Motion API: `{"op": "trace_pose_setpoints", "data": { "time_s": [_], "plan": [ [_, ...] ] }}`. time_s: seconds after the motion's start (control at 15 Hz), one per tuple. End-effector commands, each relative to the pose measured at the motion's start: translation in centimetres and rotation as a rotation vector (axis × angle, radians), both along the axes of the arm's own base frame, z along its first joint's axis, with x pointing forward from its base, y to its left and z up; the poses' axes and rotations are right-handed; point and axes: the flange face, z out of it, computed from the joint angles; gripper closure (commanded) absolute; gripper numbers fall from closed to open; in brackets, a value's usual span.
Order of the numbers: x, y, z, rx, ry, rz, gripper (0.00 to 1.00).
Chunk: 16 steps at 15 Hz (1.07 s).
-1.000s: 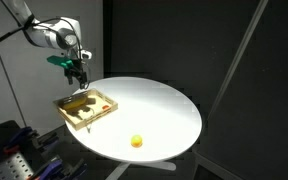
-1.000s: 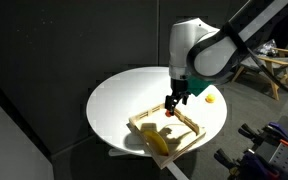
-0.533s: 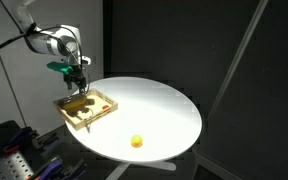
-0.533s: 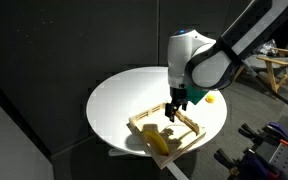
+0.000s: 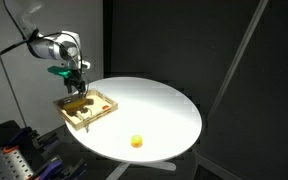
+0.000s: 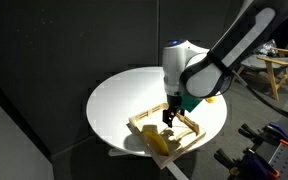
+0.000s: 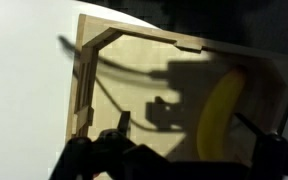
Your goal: Remove the banana from the wooden tray and put it on the table
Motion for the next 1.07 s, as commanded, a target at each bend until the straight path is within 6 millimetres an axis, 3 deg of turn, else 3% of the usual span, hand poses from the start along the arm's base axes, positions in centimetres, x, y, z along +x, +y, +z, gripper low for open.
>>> {"op": "trace_pose_setpoints", "data": {
  "time_s": [0.0, 1.0],
  "plan": [
    [1.2, 0.7, -0.6, -0.021, -0.023, -0.031, 0.0],
    [2.9, 3.9, -4.3, -0.027, -0.023, -0.05, 0.0]
  ]
}}
